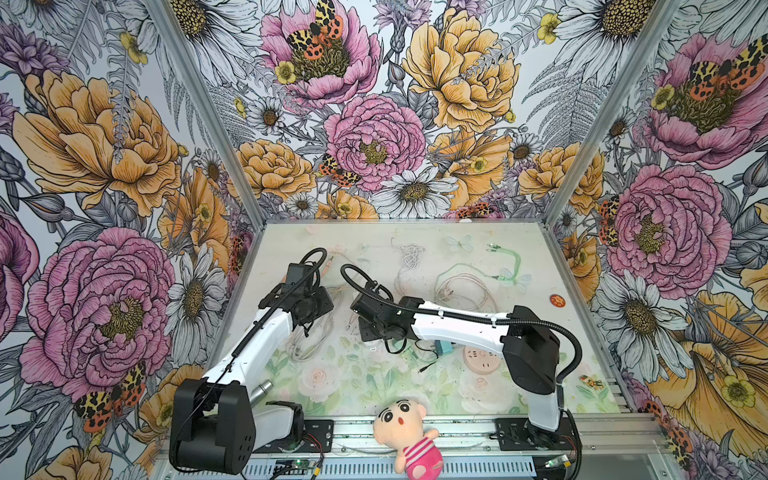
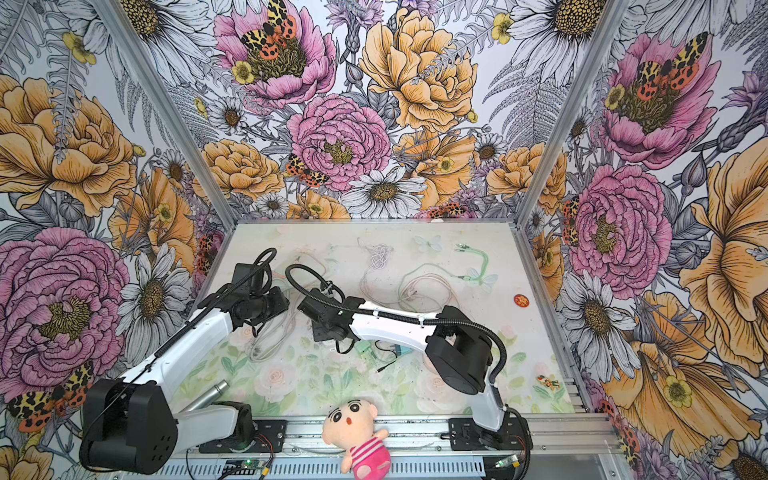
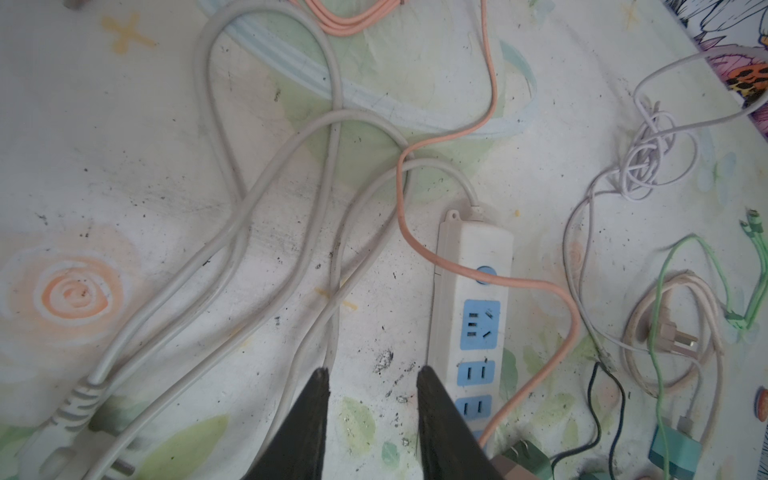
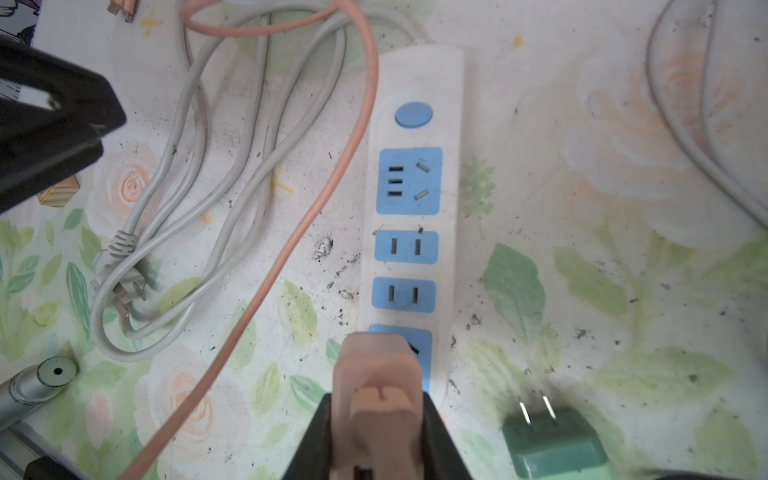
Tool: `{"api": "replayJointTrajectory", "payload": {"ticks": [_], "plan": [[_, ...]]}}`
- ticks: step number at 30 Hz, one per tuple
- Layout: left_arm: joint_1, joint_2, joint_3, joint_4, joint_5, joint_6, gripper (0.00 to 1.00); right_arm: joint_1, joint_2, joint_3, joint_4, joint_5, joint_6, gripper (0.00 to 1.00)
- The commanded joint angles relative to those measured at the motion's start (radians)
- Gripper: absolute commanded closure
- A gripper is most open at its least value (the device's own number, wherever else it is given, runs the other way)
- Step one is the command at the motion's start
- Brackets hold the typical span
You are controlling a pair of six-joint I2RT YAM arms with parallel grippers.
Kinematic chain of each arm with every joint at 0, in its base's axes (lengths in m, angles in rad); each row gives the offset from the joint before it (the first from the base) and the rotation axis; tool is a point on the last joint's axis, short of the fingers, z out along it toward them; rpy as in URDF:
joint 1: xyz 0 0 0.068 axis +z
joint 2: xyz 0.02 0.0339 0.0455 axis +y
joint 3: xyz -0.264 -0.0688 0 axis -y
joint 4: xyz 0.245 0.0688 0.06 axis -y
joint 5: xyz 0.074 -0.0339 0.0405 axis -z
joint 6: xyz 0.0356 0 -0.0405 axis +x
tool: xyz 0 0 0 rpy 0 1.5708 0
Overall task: Insert the plug
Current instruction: 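Lower the pink charger with the right gripper onto the strip's nearest socket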
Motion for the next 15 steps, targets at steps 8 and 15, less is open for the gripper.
{"api": "replayJointTrajectory", "payload": {"ticks": [8, 15], "plan": [[0.02, -0.037, 0.002, 0.004, -0.022, 0.016, 0.63, 0.009, 0.031, 0.047, -0.001, 0.022, -0.015, 1.0], [0.02, -0.026, 0.001, 0.005, -0.019, 0.019, 0.63, 0.01, 0.039, 0.039, -0.006, 0.008, -0.005, 1.0]]}}
